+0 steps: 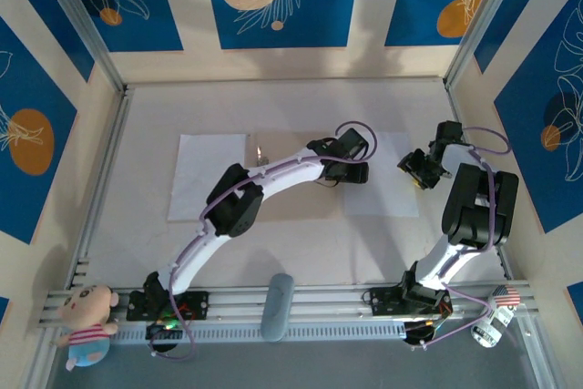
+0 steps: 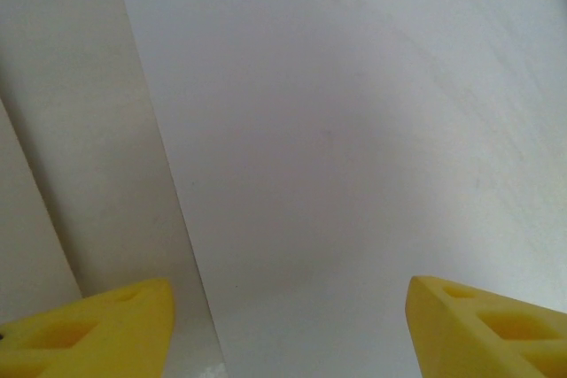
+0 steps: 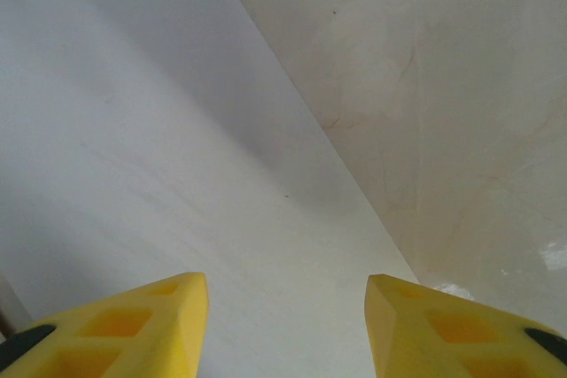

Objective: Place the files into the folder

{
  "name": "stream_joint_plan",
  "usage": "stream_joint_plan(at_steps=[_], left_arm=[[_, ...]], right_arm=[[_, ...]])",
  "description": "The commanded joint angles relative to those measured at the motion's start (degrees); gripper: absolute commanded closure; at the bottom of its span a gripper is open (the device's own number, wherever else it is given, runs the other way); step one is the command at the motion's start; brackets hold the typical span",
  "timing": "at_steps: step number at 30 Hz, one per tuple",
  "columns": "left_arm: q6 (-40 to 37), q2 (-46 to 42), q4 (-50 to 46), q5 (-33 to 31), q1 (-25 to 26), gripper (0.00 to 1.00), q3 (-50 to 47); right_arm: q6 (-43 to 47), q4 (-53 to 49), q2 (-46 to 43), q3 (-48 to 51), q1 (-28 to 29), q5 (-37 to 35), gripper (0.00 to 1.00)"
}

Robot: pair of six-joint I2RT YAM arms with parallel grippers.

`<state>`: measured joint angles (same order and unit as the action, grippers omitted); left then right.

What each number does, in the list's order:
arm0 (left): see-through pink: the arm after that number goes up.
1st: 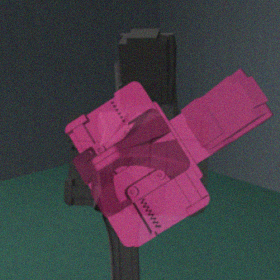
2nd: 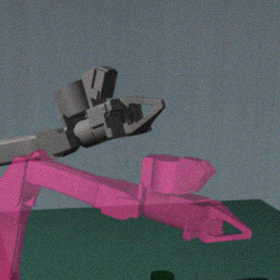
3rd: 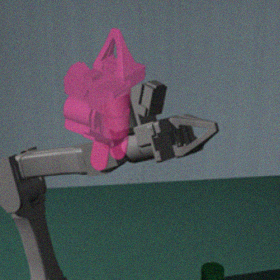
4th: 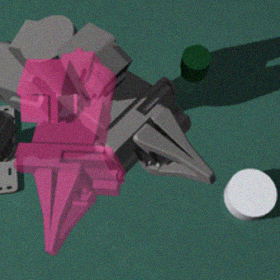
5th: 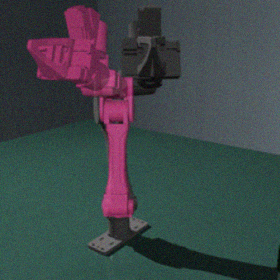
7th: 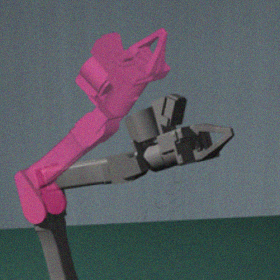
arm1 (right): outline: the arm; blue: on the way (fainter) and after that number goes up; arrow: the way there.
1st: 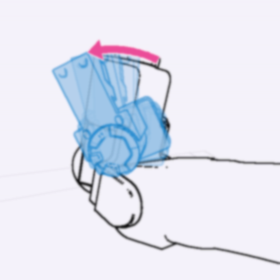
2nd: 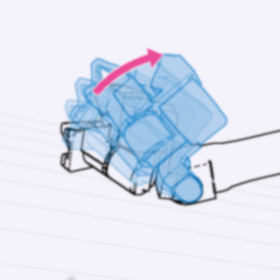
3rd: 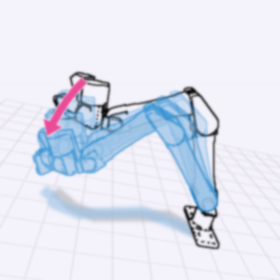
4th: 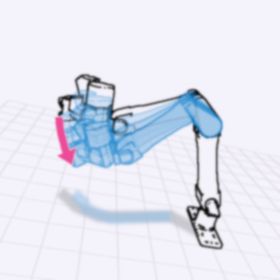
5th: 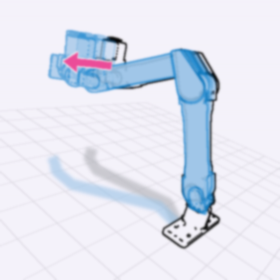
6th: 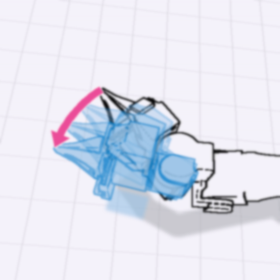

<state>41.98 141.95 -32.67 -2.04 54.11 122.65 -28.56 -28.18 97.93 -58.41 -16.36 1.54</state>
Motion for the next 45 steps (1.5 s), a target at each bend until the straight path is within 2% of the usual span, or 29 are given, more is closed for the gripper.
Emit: stream_joint_plan(at_steps=[1,25,32,40,45], left_arm=[[0.6,1.7,-2.1,-1.0,0.6,0.31,1.9],[1.5,3.1,-1.0,3.0,0.5,0.33,2.1],[1.4,2.7,-1.0,3.7,0.5,0.24,1.8],[1.8,2.5,0.1,5.5,0.2,0.20,1.2],[1.8,1.6,1.9,6.4,0.1,0.10,-0.3]], right_arm=[[0.0,0.0,0.5,-1.0,-0.4,1.5,0.49],[-1.5,-3.1,4.2,-1.5,0.3,5.0,0.52],[-1.6,-3.5,3.9,-1.1,0.8,6.2,0.52],[-2.1,-2.5,2.9,0.3,1.3,7.9,0.52],[-3.2,-0.8,3.2,1.4,1.3,10.9,0.52]])
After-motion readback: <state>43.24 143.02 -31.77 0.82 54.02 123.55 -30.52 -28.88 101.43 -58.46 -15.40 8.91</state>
